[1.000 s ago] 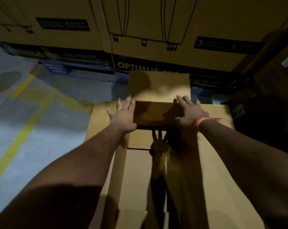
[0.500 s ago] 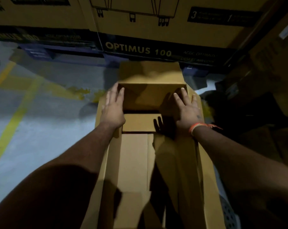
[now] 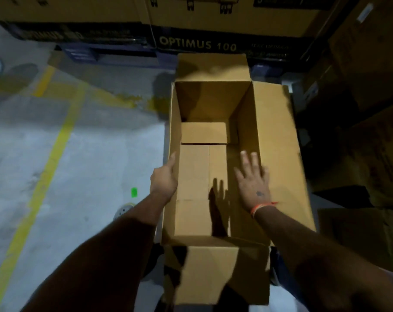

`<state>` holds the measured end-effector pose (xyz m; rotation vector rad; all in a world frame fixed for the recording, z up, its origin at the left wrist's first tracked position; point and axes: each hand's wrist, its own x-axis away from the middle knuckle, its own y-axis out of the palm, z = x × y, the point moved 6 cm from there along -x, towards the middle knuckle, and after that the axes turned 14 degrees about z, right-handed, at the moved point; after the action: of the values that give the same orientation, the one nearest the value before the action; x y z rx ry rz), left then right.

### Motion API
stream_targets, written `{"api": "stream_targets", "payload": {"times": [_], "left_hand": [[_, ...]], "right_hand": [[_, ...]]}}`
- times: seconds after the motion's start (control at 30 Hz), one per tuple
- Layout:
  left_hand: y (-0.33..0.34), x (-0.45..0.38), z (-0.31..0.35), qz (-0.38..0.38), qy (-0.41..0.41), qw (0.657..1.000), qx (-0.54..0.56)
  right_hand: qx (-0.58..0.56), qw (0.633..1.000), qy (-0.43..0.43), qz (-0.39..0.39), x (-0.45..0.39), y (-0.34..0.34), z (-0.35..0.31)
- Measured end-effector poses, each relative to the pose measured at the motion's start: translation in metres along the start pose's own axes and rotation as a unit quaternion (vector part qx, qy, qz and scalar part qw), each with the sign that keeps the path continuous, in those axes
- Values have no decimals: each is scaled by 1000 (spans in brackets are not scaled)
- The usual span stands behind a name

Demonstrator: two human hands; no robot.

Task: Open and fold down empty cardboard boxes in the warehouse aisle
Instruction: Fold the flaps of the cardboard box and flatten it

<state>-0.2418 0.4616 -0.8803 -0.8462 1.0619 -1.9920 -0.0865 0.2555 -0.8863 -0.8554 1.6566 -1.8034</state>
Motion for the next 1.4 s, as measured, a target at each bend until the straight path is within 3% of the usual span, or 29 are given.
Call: {"api": "stream_targets", "payload": {"times": [0.07,0.17,0.4,0.53,0.6,0.8,1.03,1.2,1.4], "left_hand": [[-22,0,13,25,10,999,37],[-61,-2,41,51,41,997,46],[-139,3,71,82,69,989,98],[-154,7,72,99,40,986,129],[-159,8,74,101,41,984,140],[-167,4,84,97,48,985,133],[-186,1,89,105,19,983,152],[-194,-6,88,113,11,982,152],[-170,-49,81,103,31,985,137]], "right_hand": [[-65,997,-43,-28,20,-10,-28],[-161,977,-51,-128,39,-9,-62],[-123,939,-93,-308,37,13,-102],[-112,878,-65,-461,43,30,-106],[-152,886,-34,-436,34,32,-105],[-161,965,-16,-206,-35,15,-77],[-126,992,26,5,-144,-33,-61],[-143,989,31,-25,-182,-28,-74],[-130,987,-14,-92,-145,-48,-83]]}}
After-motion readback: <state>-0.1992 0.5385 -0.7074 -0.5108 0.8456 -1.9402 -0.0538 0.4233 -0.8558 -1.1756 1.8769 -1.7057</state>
